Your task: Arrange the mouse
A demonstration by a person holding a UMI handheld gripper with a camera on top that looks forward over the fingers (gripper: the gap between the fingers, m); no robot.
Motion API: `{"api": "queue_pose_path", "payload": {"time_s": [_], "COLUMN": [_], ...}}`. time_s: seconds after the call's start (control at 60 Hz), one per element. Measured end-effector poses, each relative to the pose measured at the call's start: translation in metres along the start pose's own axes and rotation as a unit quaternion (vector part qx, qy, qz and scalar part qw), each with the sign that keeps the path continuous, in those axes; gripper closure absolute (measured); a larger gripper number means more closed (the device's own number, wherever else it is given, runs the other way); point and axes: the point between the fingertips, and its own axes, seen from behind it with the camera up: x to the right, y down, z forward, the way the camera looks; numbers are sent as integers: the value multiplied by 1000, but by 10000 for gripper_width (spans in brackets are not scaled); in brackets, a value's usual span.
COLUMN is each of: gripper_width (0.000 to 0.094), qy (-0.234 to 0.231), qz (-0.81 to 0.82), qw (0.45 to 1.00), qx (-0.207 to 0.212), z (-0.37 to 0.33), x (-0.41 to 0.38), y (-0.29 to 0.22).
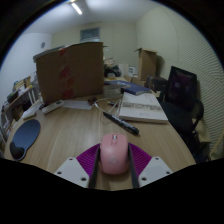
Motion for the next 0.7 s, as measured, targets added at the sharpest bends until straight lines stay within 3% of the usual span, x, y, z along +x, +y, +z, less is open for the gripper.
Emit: {"api": "queue_pose_path", "payload": {"time_s": [0.25,0.35,0.55,0.617,0.7], "gripper_width": [615,623,625,624,624], "qy": [50,66,13,-27,-55], "qz": [34,43,24,22,7], "qw": [997,997,992,992,994], "qx": [-52,-8,124,124,89], "z": [-6,-33,-101,-96,-76], "x": [10,0,-148,-224,-304], "y": [-1,-54,-200,-199,-161]}}
